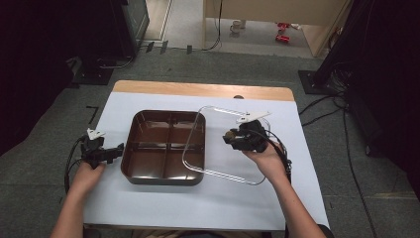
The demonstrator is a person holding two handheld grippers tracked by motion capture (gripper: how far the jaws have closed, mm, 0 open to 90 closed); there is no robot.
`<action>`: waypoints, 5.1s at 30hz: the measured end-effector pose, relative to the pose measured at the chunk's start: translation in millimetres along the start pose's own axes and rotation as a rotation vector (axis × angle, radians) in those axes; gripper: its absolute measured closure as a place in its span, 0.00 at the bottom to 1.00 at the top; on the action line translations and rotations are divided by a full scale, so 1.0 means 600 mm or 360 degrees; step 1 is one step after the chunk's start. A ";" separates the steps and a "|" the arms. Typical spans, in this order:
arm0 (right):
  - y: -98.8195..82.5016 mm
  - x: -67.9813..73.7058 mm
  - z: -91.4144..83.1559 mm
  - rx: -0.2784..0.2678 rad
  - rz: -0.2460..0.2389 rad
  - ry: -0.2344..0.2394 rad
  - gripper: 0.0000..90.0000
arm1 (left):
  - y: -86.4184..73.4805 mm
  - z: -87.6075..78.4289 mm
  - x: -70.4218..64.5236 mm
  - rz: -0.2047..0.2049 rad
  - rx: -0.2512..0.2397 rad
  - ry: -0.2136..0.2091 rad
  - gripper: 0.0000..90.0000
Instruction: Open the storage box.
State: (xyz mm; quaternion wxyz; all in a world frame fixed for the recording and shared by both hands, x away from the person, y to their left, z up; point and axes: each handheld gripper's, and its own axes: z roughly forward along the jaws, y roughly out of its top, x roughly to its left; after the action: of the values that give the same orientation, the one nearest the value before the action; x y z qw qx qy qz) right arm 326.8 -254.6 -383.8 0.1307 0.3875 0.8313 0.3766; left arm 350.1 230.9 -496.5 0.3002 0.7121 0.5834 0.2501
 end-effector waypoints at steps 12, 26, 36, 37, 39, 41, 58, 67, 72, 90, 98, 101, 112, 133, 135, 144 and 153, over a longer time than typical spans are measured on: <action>-0.038 -0.054 -0.025 0.0002 0.0125 -0.0093 0.65 | 0.000 0.000 0.000 0.0000 0.0000 0.0000 0.13; -0.083 -0.141 -0.003 0.0064 0.0292 -0.0259 0.65 | 0.000 0.000 0.000 0.0000 0.0000 0.0000 0.13; -0.092 -0.178 0.040 0.0103 0.0315 -0.0354 0.65 | 0.000 0.000 0.000 0.0000 0.0000 0.0000 0.13; -0.093 -0.181 0.043 0.0110 0.0322 -0.0365 0.65 | 0.000 0.000 0.000 0.0000 0.0000 0.0000 0.13; -0.094 -0.186 0.051 0.0115 0.0326 -0.0388 0.65 | 0.000 0.000 0.000 0.0001 0.0000 0.0000 0.13; -0.097 -0.193 0.063 0.0120 0.0342 -0.0412 0.65 | 0.000 0.000 0.000 0.0000 0.0001 0.0000 0.13; -0.118 -0.206 0.080 0.0078 0.0450 -0.0350 0.52 | 0.000 0.000 0.000 0.0000 0.0002 -0.0001 0.13; -0.112 -0.193 0.052 0.0018 0.0449 -0.0371 0.48 | 0.000 0.000 0.000 0.0000 0.0001 -0.0001 0.13; -0.113 -0.186 0.034 0.0006 0.0480 -0.0359 0.47 | 0.000 0.000 0.000 -0.0001 0.0001 -0.0001 0.13; -0.109 -0.123 0.005 -0.0079 0.0353 -0.0246 0.44 | 0.000 0.000 0.000 0.0000 0.0002 -0.0001 0.13; -0.110 -0.087 0.000 -0.0109 0.0299 -0.0184 0.40 | 0.000 0.000 0.000 0.0000 0.0002 -0.0001 0.13; -0.110 -0.066 0.001 -0.0121 0.0257 -0.0143 0.38 | 0.000 0.000 0.000 0.0000 0.0002 -0.0001 0.13; -0.118 -0.023 0.024 -0.0094 0.0199 -0.0073 0.37 | 0.000 0.000 0.000 0.0001 0.0002 -0.0001 0.13; -0.136 0.038 0.092 -0.0036 0.0088 -0.0039 0.38 | 0.000 0.000 0.000 0.0001 0.0002 -0.0001 0.13; -0.139 0.045 0.102 0.0004 0.0064 -0.0059 0.38 | 0.000 0.000 0.000 0.0000 0.0002 -0.0001 0.13; -0.147 0.060 0.124 0.0037 0.0023 -0.0112 0.35 | 0.000 0.000 0.000 0.0000 0.0002 0.0000 0.13; -0.159 0.067 0.128 -0.0053 0.0032 -0.0129 0.30 | 0.000 0.000 0.000 -0.0002 0.0001 -0.0001 0.13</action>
State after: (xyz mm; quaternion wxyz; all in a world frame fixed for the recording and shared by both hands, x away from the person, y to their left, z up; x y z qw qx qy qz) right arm 287.0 -223.9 -502.6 0.1668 0.4084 0.8150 0.3757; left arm 350.1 230.8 -496.5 0.3002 0.7119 0.5838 0.2496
